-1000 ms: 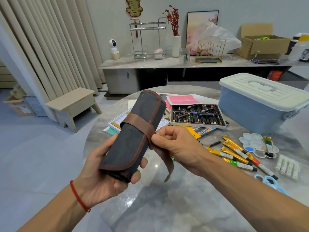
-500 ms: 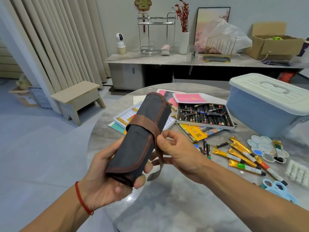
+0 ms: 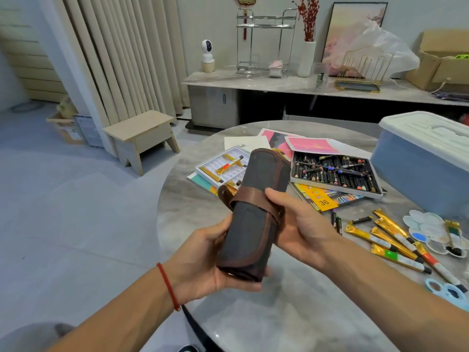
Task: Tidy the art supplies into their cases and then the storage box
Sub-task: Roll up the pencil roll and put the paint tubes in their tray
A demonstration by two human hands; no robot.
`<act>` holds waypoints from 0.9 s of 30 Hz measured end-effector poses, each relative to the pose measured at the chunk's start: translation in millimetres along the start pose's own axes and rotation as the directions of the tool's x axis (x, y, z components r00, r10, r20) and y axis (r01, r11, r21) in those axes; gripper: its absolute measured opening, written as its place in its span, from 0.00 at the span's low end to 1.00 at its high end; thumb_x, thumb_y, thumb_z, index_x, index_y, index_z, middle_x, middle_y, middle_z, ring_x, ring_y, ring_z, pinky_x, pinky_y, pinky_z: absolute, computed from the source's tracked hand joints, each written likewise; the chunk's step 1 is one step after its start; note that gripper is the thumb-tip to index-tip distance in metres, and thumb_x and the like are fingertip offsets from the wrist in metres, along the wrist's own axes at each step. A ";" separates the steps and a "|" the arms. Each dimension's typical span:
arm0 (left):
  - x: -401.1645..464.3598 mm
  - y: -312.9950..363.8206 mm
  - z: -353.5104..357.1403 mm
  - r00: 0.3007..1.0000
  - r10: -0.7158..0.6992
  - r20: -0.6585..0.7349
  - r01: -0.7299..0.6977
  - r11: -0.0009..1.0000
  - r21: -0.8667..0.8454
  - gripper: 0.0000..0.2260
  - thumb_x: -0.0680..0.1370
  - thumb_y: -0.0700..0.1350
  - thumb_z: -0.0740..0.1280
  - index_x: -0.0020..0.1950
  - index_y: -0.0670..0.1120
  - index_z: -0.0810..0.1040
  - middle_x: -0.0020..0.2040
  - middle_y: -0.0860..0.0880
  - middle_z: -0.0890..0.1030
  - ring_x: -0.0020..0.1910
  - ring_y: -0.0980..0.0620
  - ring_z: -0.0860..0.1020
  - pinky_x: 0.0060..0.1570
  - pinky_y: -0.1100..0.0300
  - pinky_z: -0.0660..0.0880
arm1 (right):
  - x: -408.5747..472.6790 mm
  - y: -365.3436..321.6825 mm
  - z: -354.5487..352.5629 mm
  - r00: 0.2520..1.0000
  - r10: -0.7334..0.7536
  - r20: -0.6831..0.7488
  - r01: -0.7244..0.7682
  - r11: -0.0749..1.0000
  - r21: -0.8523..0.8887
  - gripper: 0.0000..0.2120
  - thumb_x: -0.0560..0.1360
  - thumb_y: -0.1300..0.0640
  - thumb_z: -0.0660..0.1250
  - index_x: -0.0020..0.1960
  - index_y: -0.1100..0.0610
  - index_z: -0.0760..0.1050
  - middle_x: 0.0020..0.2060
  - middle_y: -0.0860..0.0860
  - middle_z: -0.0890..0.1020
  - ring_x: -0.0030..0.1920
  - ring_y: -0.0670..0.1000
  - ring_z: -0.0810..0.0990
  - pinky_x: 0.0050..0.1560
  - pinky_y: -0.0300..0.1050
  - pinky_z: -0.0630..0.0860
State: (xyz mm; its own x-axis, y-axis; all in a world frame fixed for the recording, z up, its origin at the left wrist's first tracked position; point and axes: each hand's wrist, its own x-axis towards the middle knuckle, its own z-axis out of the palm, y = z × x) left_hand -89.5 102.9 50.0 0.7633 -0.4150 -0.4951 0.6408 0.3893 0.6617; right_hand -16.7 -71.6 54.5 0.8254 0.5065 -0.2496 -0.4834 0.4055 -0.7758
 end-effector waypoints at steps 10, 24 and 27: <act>7.3 28.3 -37.0 0.777 0.433 -0.457 -0.065 0.777 0.626 0.22 0.68 0.54 0.79 0.58 0.52 0.77 0.50 0.50 0.85 0.47 0.53 0.84 0.45 0.58 0.81 | 43.2 22.3 59.9 0.968 0.179 -0.174 -0.226 0.924 -0.309 0.11 0.80 0.49 0.66 0.56 0.56 0.77 0.37 0.54 0.85 0.34 0.53 0.82 0.43 0.50 0.78; 54.8 90.7 -93.6 0.668 0.338 -0.663 0.388 0.602 0.698 0.29 0.71 0.66 0.70 0.58 0.44 0.72 0.49 0.45 0.78 0.49 0.45 0.79 0.54 0.52 0.79 | 133.7 -24.1 -39.2 0.728 -0.423 -0.540 -0.506 0.200 -0.839 0.08 0.78 0.52 0.61 0.47 0.57 0.72 0.46 0.55 0.78 0.47 0.59 0.77 0.43 0.47 0.69; 67.4 98.1 -99.4 0.688 0.342 -0.641 0.337 0.632 0.698 0.34 0.72 0.69 0.67 0.65 0.43 0.73 0.54 0.44 0.78 0.51 0.44 0.79 0.56 0.51 0.78 | 155.6 -28.5 -49.5 0.678 -0.435 -0.593 -0.578 0.183 -0.796 0.16 0.78 0.49 0.60 0.57 0.59 0.77 0.55 0.55 0.81 0.51 0.59 0.78 0.46 0.46 0.69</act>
State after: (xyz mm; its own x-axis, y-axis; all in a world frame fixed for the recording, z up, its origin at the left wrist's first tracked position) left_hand 33.0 194.9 25.6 0.7963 0.3744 -0.4751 0.6046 -0.4682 0.6443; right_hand 140.0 -42.0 9.1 0.9428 -0.2836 -0.1754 -0.3332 -0.8236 -0.4590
